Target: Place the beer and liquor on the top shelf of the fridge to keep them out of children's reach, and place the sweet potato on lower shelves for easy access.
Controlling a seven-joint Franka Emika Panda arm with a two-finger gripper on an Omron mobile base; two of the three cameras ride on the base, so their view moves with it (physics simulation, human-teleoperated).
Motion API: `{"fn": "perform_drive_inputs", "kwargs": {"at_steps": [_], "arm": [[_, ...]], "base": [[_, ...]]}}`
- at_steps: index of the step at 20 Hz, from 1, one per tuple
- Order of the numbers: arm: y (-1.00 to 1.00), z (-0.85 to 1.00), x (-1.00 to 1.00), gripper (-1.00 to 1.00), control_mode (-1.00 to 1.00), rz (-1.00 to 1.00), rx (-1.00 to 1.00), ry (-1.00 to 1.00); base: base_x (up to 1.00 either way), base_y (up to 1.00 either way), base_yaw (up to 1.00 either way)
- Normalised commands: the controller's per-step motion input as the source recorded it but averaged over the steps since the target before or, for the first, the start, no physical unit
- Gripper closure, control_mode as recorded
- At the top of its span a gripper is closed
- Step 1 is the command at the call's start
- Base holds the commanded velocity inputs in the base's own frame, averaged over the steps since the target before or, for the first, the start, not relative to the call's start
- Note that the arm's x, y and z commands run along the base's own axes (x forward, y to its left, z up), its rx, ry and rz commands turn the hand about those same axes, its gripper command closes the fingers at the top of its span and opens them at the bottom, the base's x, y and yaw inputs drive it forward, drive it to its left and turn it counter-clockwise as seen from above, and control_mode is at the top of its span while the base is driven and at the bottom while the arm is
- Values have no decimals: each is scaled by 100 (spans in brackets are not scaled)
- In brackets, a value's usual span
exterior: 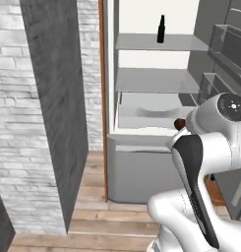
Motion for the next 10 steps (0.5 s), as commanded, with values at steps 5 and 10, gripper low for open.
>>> {"fn": "perform_drive_inputs", "kwargs": {"at_steps": [5,10], "arm": [[0,0,0,100,100,0,0,0],[0,0,0,100,100,0,0,0]], "base": [[0,9,-45],[11,32,-17]]}}
